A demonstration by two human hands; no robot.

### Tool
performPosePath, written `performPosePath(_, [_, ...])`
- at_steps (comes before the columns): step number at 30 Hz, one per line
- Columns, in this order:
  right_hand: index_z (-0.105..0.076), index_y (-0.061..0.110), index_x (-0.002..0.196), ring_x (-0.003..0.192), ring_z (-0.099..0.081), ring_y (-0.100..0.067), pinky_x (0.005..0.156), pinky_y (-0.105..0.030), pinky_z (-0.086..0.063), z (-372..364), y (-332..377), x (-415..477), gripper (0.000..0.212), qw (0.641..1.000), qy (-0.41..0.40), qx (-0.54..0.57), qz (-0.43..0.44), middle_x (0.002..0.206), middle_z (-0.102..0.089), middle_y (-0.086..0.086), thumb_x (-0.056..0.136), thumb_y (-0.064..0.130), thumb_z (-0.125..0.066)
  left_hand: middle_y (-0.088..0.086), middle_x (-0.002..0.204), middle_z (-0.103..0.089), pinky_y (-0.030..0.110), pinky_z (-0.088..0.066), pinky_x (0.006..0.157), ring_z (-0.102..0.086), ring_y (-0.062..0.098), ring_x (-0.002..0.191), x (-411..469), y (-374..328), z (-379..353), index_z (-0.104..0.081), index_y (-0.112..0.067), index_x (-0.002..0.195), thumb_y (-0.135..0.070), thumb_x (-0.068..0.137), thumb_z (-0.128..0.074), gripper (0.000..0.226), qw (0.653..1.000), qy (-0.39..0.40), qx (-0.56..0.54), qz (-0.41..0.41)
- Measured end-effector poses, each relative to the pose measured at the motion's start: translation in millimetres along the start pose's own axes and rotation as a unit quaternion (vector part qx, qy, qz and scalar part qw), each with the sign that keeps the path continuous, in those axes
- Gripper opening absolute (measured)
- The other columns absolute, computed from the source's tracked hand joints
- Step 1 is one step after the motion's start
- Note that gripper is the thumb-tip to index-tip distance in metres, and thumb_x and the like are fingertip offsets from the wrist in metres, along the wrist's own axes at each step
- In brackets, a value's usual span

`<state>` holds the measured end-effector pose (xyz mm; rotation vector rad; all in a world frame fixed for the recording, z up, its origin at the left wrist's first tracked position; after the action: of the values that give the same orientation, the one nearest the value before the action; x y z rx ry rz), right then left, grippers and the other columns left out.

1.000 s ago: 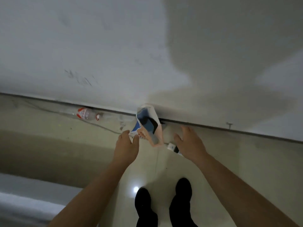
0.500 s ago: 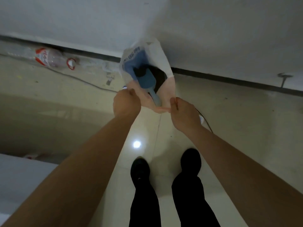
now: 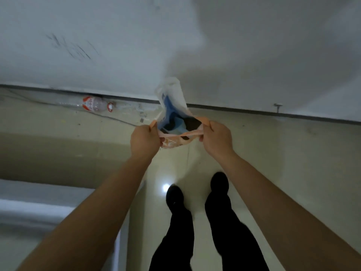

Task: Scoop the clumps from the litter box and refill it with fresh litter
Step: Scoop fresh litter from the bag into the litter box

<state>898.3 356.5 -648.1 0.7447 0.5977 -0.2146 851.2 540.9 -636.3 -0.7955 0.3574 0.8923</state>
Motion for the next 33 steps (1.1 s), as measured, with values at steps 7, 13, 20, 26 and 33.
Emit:
performPosePath(7, [-0.071,0.016,0.069,0.07,-0.068,-0.02,0.072,-0.039,-0.055,99.1,19.1,-166.2,0.042,0.989,-0.079,0.102,-0.077,0.067,-0.07,-0.001,0.096,0.026,-0.04,0.009,0.072,-0.072,0.039,-0.056,0.076,-0.068,0.026,0.073,-148.5,-62.5,76.0,-0.07,-0.001,0.081,-0.032,0.105,-0.032,0.055,0.995,0.037,0.023,-0.086])
performPosePath(13, [-0.07,0.017,0.065,0.07,-0.068,-0.019,0.072,-0.034,-0.052,165.4,8.2,-278.4,0.044,0.952,-0.187,0.219,-0.108,0.066,-0.071,-0.001,0.096,0.034,-0.043,0.013,0.072,-0.069,0.041,-0.053,0.069,-0.064,0.028,0.069,-250.1,-110.8,98.7,-0.063,-0.001,0.069,-0.034,0.105,-0.033,0.057,0.968,0.043,0.085,-0.232])
performPosePath(20, [-0.072,0.014,0.069,0.062,-0.07,-0.017,0.072,-0.032,-0.053,229.5,-47.4,-394.0,0.041,0.886,-0.288,0.337,-0.132,0.066,-0.072,0.0,0.095,0.031,-0.046,0.016,0.066,-0.066,0.043,-0.051,0.065,-0.062,0.031,0.064,-372.5,-148.2,73.5,-0.059,0.002,0.065,-0.04,0.106,-0.029,0.066,0.908,0.077,0.122,-0.392])
performPosePath(26, [-0.074,0.012,0.072,0.057,-0.068,-0.011,0.074,-0.032,-0.054,245.2,-133.5,-529.6,0.039,0.823,-0.359,0.406,-0.173,0.067,-0.073,0.004,0.092,0.03,-0.046,0.016,0.073,-0.065,0.043,-0.051,0.072,-0.063,0.031,0.072,-507.4,-141.5,21.2,-0.06,0.0,0.071,-0.038,0.106,-0.028,0.061,0.84,0.123,0.156,-0.504])
performPosePath(33, [-0.071,0.011,0.07,0.059,-0.068,-0.014,0.066,-0.031,-0.052,220.7,-263.3,-740.3,0.037,0.741,-0.454,0.441,-0.223,0.065,-0.073,0.003,0.093,0.028,-0.047,0.012,0.076,-0.059,0.028,-0.038,0.064,-0.055,0.023,0.072,-728.2,-65.3,-50.5,-0.055,-0.006,0.074,-0.035,0.106,-0.029,0.051,0.752,0.183,0.144,-0.617])
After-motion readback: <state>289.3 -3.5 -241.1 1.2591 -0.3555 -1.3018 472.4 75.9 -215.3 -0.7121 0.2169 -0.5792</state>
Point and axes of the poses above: each hand's wrist, its own x-axis towards the middle knuckle, its own z-axis out of the back of the hand, y = z × x, the point moved 1 cm from there along x, towards the middle knuckle
